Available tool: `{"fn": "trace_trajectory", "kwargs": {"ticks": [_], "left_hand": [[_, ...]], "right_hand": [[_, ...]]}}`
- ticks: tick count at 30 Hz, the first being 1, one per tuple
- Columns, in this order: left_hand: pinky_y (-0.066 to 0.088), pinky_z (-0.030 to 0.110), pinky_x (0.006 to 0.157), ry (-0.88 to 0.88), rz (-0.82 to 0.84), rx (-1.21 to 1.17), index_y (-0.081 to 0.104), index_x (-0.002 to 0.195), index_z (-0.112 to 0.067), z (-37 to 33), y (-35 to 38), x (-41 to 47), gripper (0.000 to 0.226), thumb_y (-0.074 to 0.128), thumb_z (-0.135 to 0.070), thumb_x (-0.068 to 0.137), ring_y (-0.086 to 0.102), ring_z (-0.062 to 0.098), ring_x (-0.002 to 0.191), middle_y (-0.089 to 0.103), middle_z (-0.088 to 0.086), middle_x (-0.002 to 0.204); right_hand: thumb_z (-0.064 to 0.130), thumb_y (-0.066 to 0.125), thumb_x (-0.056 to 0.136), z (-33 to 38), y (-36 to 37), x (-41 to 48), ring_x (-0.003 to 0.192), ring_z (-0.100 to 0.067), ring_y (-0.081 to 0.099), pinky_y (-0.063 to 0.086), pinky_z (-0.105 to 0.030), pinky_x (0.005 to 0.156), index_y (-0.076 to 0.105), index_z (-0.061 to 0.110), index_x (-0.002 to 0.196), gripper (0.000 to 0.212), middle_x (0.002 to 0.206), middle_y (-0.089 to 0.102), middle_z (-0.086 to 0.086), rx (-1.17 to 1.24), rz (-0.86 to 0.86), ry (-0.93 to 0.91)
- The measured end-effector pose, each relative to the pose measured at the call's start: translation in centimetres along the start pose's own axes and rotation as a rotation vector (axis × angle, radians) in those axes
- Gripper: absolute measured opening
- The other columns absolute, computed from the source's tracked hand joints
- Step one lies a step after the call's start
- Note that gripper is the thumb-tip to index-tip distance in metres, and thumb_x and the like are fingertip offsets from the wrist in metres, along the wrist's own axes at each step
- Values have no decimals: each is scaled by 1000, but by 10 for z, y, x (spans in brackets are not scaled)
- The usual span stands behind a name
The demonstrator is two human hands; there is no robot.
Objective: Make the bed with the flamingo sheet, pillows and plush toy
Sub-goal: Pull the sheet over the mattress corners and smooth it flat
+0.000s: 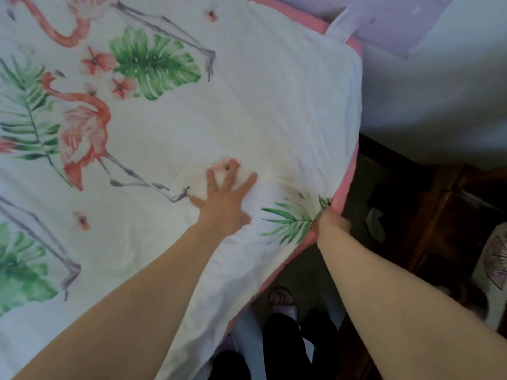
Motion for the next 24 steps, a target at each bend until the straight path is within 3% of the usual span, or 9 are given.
{"fn": "trace_trajectory", "kwargs": {"ticks": [3, 5, 7, 9, 12, 17, 20, 24], "left_hand": [[17, 73, 105, 167, -3, -25, 16, 145, -49, 7, 3, 0, 73, 59, -27, 90, -12, 35, 145, -6, -13, 159], [21, 55, 114, 210, -76, -149, 32, 144, -39, 16, 1, -8, 59, 53, -17, 93, 8, 28, 146, 14, -9, 158], [23, 33, 115, 173, -171, -322, 43, 140, -28, 24, 0, -28, 49, 48, -11, 96, 27, 20, 141, 33, -5, 152], [25, 24, 111, 153, -225, -386, 49, 136, -24, 31, 2, -50, 43, 46, -9, 96, 39, 17, 134, 44, -3, 145], [31, 22, 108, 126, -228, -395, 56, 128, -24, 53, 4, -93, 36, 48, -11, 96, 46, 14, 127, 52, -5, 138], [40, 21, 95, 96, -274, -438, 67, 110, -16, 107, -7, -177, 25, 54, -6, 92, 61, 16, 108, 67, -3, 115], [48, 30, 91, 49, -305, -517, 71, 99, -14, 138, -9, -227, 17, 56, -10, 92, 66, 17, 96, 71, -1, 105], [51, 31, 86, -41, -360, -602, 71, 97, -15, 173, 4, -305, 12, 61, -13, 90, 67, 17, 90, 71, 0, 101]], "right_hand": [[29, 63, 82, -11, 7, -17, 111, -35, 59, 51, -44, 93, 31, 16, 143, 70, 135, 50, -16, -119, 65, -65], [20, 59, 85, -15, 9, -48, 115, -34, 57, 49, -45, 97, 27, 24, 146, 70, 141, 43, -15, -187, 140, -216], [19, 58, 86, -24, 10, -76, 113, -30, 58, 50, -45, 96, 34, 28, 142, 61, 139, 44, -10, -261, 237, -318], [21, 55, 88, -31, 11, -99, 112, -28, 57, 49, -43, 97, 47, 26, 133, 46, 132, 51, -6, -351, 322, -414], [10, 52, 89, -39, 6, -143, 110, -23, 59, 47, -37, 99, 64, 20, 116, 31, 120, 63, -3, -402, 415, -509], [1, 48, 91, -66, -1, -231, 82, -15, 63, 51, -23, 77, 67, 11, 104, 25, 86, 67, -2, -302, 587, -492], [2, 47, 94, -88, -4, -276, 80, -17, 60, 45, -18, 63, 65, 10, 101, 21, 88, 65, -6, -322, 688, -438], [7, 50, 94, -126, -18, -337, 84, -14, 60, 42, -17, 61, 65, 15, 102, 19, 95, 65, -3, -440, 764, -453]]}}
Point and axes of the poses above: each hand's wrist, its own x-axis towards the middle knuckle, its own y-axis out of the palm, z = x × y, the point moved 1 cm from there along x, towards the middle knuckle
